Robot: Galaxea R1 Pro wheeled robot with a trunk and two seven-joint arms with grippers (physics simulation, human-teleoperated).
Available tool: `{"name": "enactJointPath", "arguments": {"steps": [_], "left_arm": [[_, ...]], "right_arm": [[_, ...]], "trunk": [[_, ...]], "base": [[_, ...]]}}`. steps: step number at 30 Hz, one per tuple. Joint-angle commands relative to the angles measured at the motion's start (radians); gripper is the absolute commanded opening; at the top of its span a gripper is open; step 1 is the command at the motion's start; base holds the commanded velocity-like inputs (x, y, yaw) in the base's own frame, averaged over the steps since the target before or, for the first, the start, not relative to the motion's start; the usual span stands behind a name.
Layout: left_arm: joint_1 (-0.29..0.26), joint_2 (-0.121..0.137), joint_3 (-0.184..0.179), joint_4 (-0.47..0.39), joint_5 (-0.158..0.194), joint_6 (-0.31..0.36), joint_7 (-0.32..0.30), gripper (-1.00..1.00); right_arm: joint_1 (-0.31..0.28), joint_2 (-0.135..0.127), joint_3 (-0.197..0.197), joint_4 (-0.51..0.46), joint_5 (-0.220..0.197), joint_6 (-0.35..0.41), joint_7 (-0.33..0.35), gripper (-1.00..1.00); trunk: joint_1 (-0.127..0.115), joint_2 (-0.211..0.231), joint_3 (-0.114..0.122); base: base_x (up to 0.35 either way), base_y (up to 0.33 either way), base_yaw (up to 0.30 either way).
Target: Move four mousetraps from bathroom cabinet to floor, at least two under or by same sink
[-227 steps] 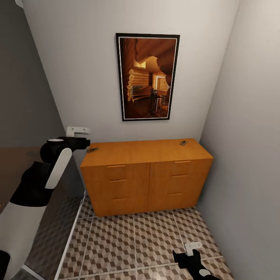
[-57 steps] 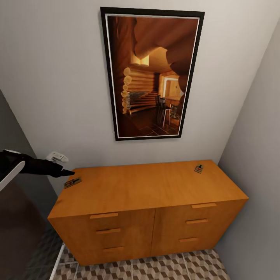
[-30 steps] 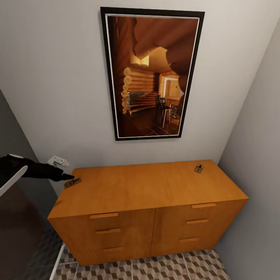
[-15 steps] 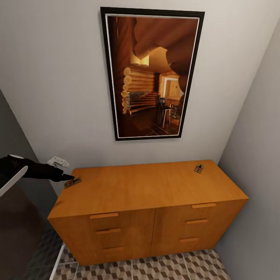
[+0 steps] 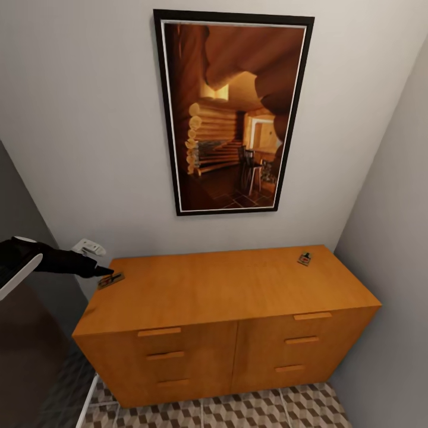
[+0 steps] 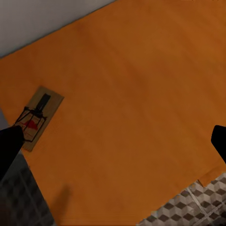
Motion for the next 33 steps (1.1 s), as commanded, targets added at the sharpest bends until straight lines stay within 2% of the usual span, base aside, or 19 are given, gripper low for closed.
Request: {"name": "enactJointPath", "arguments": {"steps": [1,14,22,33], "left_arm": [[-0.002,0.001,-0.002,0.000,0.003,0.005,0.000,1.00],[-0.002,0.001,-0.002,0.002,0.003,0.005,0.000,1.00],[-0.002,0.001,-0.002,0.008,0.003,0.005,0.000,1.00],[-0.002,0.013,-0.011,0.013,0.003,0.005,0.000,1.00]], "right_arm": [[-0.001,0.000,0.006,0.002,-0.011,-0.004,0.004,1.00],[-0.001,0.003,0.007,0.002,-0.011,0.007,0.005,1.00],[-0.001,0.004,0.007,0.002,-0.011,0.011,0.005,1.00],[-0.001,0.005,0.007,0.002,-0.010,0.011,0.005,1.00]], "trunk": [[0.001,-0.002,-0.002],[0.001,-0.002,-0.002],[0.001,-0.002,-0.002],[0.001,-0.002,-0.002]], "base": [[0.108,0.051,0.000],[0.127,0.105,0.000],[0.026,0.046,0.000],[0.002,0.004,0.000]]}}
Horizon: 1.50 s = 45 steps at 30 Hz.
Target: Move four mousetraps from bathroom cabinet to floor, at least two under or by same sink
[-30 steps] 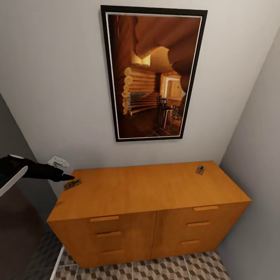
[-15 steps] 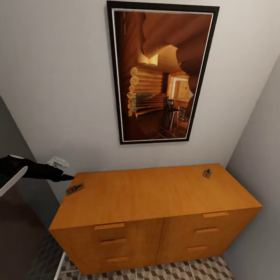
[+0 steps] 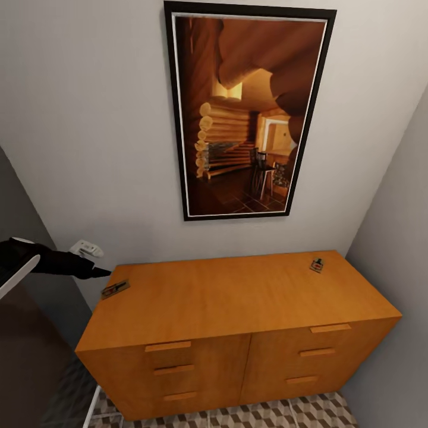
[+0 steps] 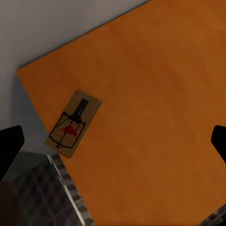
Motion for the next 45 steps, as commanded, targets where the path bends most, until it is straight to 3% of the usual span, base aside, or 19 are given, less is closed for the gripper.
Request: {"name": "enactJointPath", "arguments": {"steps": [1,45], "left_arm": [[-0.002,0.001,-0.004,0.000,0.004,0.005,0.000,1.00],[-0.002,0.004,-0.022,0.035,0.004,-0.015,0.000,1.00]], "right_arm": [[-0.001,0.000,0.006,0.002,-0.011,-0.004,0.004,1.00],[-0.001,0.000,0.006,0.002,-0.011,-0.004,0.004,1.00]], "trunk": [[0.001,-0.002,-0.002],[0.001,-0.002,-0.002]], "base": [[0.000,0.000,0.000],[0.000,0.000,0.000]]}}
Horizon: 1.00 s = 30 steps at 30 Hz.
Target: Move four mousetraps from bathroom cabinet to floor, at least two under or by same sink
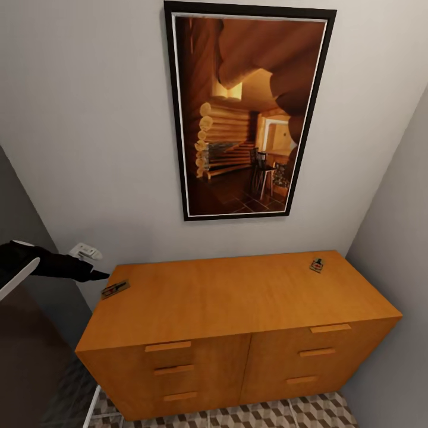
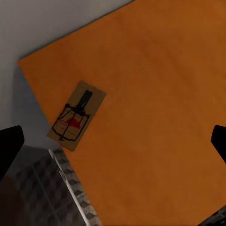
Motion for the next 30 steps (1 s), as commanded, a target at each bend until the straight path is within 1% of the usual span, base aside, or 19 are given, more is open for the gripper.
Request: {"name": "enactJointPath", "arguments": {"steps": [1,2,7,11,12,19,30], "left_arm": [[-0.002,0.001,-0.004,0.001,0.004,0.005,0.000,1.00],[-0.002,0.001,-0.007,0.003,0.004,0.004,0.000,1.00],[-0.002,0.001,-0.043,0.007,0.004,-0.009,0.000,1.00],[-0.002,0.001,-0.067,0.010,0.004,-0.050,-0.001,1.00],[-0.002,0.001,-0.075,0.012,0.004,-0.074,-0.001,1.00],[-0.002,0.002,-0.086,0.020,0.004,-0.116,-0.002,1.00],[-0.002,0.002,-0.089,0.018,0.004,-0.126,-0.003,1.00]], "right_arm": [[-0.001,0.000,0.007,0.002,-0.011,-0.004,0.004,1.00],[-0.001,0.000,0.007,0.002,-0.011,-0.004,0.004,1.00],[-0.001,0.001,0.007,0.002,-0.011,-0.004,0.004,1.00],[-0.001,0.001,0.007,0.002,-0.011,-0.004,0.004,1.00],[-0.001,0.001,0.007,0.002,-0.011,-0.004,0.004,1.00],[-0.001,0.002,0.007,0.002,-0.010,-0.004,0.004,1.00],[-0.001,0.002,0.007,0.002,-0.011,-0.004,0.003,1.00]], "trunk": [[0.001,-0.002,-0.002],[0.001,-0.002,-0.002],[0.001,-0.002,-0.002],[0.001,-0.002,-0.002],[0.001,-0.002,-0.002],[0.001,-0.002,-0.002],[0.001,-0.002,-0.002]], "base": [[0.000,0.000,0.000],[0.000,0.000,0.000],[0.000,0.000,0.000],[0.000,0.000,0.000],[0.000,0.000,0.000],[0.000,0.000,0.000],[0.000,0.000,0.000]]}}
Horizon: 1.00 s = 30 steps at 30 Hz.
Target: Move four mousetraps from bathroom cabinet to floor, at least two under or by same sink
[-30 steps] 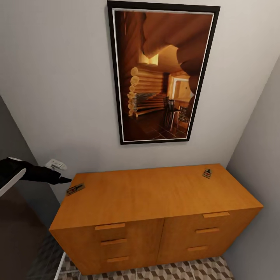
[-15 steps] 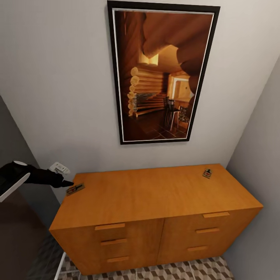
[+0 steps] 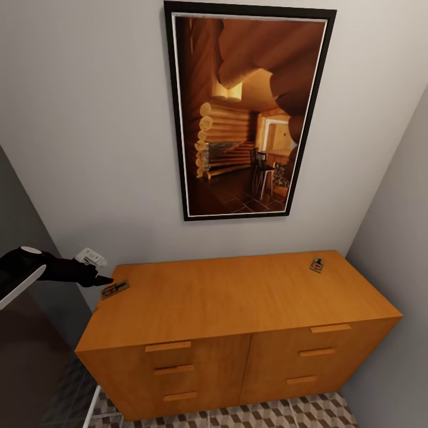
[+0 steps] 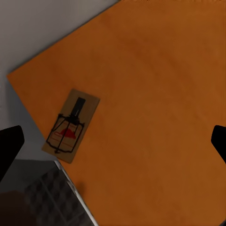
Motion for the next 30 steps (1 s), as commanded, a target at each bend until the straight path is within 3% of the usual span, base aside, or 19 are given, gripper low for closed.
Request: {"name": "enactJointPath", "arguments": {"steps": [1,9,13,16,19,22,25,26,30], "left_arm": [[-0.002,0.001,-0.003,-0.001,0.006,0.006,0.002,1.00],[-0.002,0.002,-0.011,-0.004,-0.008,-0.005,-0.001,1.00],[-0.002,0.011,-0.026,-0.004,-0.036,-0.044,-0.050,1.00],[-0.002,0.020,-0.031,-0.003,-0.074,-0.077,-0.119,1.00],[-0.002,0.025,-0.033,-0.001,-0.140,-0.107,-0.211,1.00],[-0.002,0.028,-0.034,0.000,-0.229,-0.136,-0.312,1.00],[-0.002,0.029,-0.032,0.001,-0.332,-0.168,-0.419,1.00],[-0.002,0.029,-0.030,0.001,-0.396,-0.191,-0.487,1.00],[-0.002,0.028,-0.006,0.002,-0.487,-0.235,-0.594,1.00]], "right_arm": [[-0.001,0.000,0.006,0.002,-0.011,-0.004,0.004,1.00],[-0.001,0.000,0.006,0.002,-0.010,-0.005,0.004,1.00],[-0.001,0.001,0.006,0.002,-0.010,-0.005,0.004,1.00],[-0.001,0.001,0.006,0.002,-0.010,-0.004,0.004,1.00],[-0.001,0.001,0.006,0.002,-0.010,-0.004,0.004,1.00],[-0.001,0.001,0.006,0.002,-0.010,-0.005,0.004,1.00],[-0.001,0.002,0.006,0.002,-0.010,-0.005,0.004,1.00],[-0.001,0.003,0.006,0.002,-0.010,-0.004,0.004,1.00],[-0.001,0.008,0.006,0.002,-0.010,-0.005,0.003,1.00]], "trunk": [[0.001,-0.002,-0.002],[0.001,-0.002,-0.002],[0.001,-0.002,-0.002],[0.001,-0.002,-0.002],[0.001,-0.002,-0.002],[0.001,-0.002,-0.002],[0.001,-0.002,-0.002],[0.001,-0.002,-0.002],[0.001,-0.002,-0.002]], "base": [[0.000,0.000,0.000],[0.000,0.000,0.000],[0.000,0.000,0.000],[0.000,0.000,0.000],[0.000,0.000,0.000],[0.000,0.000,0.000],[0.000,0.000,0.000],[0.000,0.000,0.000],[0.000,0.000,0.000]]}}
